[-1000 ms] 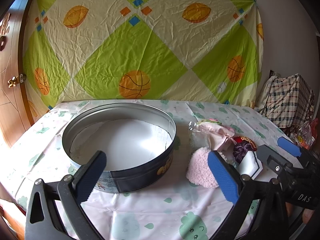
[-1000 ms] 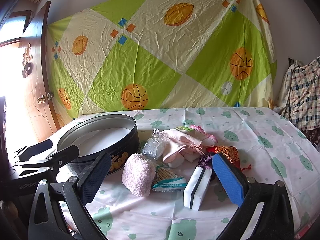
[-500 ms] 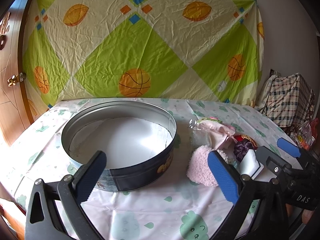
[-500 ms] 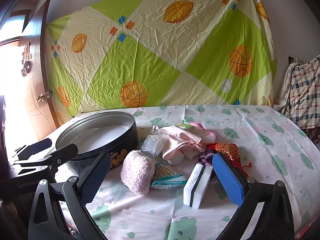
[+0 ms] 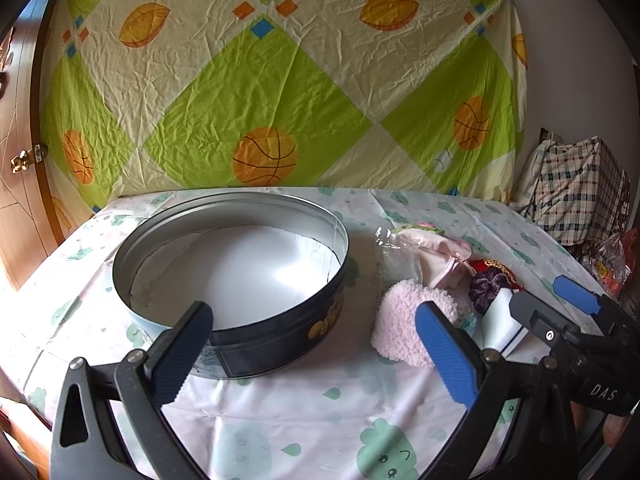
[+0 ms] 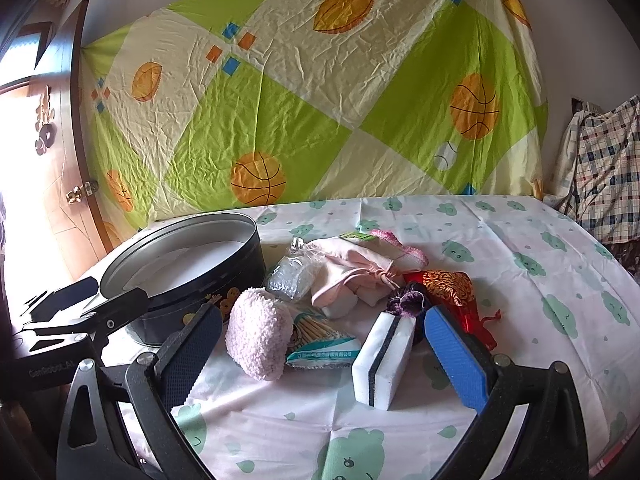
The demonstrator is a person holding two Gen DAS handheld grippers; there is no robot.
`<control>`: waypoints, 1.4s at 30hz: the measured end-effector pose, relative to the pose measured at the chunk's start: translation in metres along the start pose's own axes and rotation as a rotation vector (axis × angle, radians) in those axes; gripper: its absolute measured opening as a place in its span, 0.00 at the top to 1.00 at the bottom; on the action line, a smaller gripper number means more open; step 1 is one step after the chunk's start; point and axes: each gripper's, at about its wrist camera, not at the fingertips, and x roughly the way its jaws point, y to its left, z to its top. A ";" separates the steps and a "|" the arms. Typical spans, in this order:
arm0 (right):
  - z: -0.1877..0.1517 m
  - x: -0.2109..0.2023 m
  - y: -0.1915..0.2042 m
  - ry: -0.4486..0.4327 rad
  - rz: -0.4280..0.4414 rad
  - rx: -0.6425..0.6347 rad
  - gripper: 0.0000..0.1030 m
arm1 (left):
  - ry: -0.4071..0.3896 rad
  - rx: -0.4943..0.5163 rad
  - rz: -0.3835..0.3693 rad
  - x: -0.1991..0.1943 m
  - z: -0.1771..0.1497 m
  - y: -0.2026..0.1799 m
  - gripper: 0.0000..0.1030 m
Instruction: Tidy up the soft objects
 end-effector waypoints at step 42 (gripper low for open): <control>-0.017 0.037 -0.045 0.045 -0.056 0.009 0.67 | 0.115 0.156 -0.131 0.059 -0.015 -0.066 0.12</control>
